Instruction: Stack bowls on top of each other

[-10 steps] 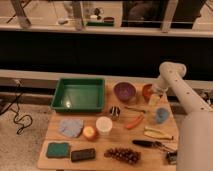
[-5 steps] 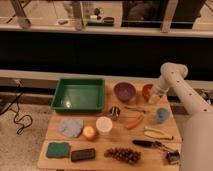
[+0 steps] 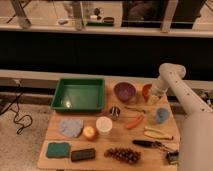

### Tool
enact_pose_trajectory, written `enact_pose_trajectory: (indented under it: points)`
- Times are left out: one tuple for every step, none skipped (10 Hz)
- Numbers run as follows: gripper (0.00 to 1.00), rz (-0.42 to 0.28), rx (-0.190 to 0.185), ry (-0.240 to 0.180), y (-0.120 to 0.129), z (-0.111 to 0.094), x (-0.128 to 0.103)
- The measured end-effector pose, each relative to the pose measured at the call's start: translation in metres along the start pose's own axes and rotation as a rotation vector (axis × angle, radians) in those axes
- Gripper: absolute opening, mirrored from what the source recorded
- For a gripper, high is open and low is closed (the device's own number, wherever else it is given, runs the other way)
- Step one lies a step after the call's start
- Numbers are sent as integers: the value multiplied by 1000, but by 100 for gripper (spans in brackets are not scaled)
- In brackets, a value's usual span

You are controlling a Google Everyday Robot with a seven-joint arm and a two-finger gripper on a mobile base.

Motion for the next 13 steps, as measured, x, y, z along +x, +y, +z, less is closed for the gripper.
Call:
enact_pose_trajectory:
  points:
    - [38,-5,-1,-2,0,0,0]
    - [28,-9,-2,-2,1,0,1]
    - [21,-11,-2,-3,2,0,1]
    - [8,-13,6,-7,1,-1,2]
    - [3,-15,8,-9,0,-1,1]
    - [0,-18,10,-12,0,-1,0]
    - [0,-20,12,-16,-1,-1,-1]
    - [0,-22,16,-20,-1,-2,-1]
    - [0,-23,23,-26,-3,-5,-2]
    - [0,-28,34,-31,-4,-8,-3]
    - [0,-31,44,-36,-7,-12,-5]
    - [0,-33,52,-40,-8,-14,-6]
    - [0,-33,61,-43,-11,-16,-6]
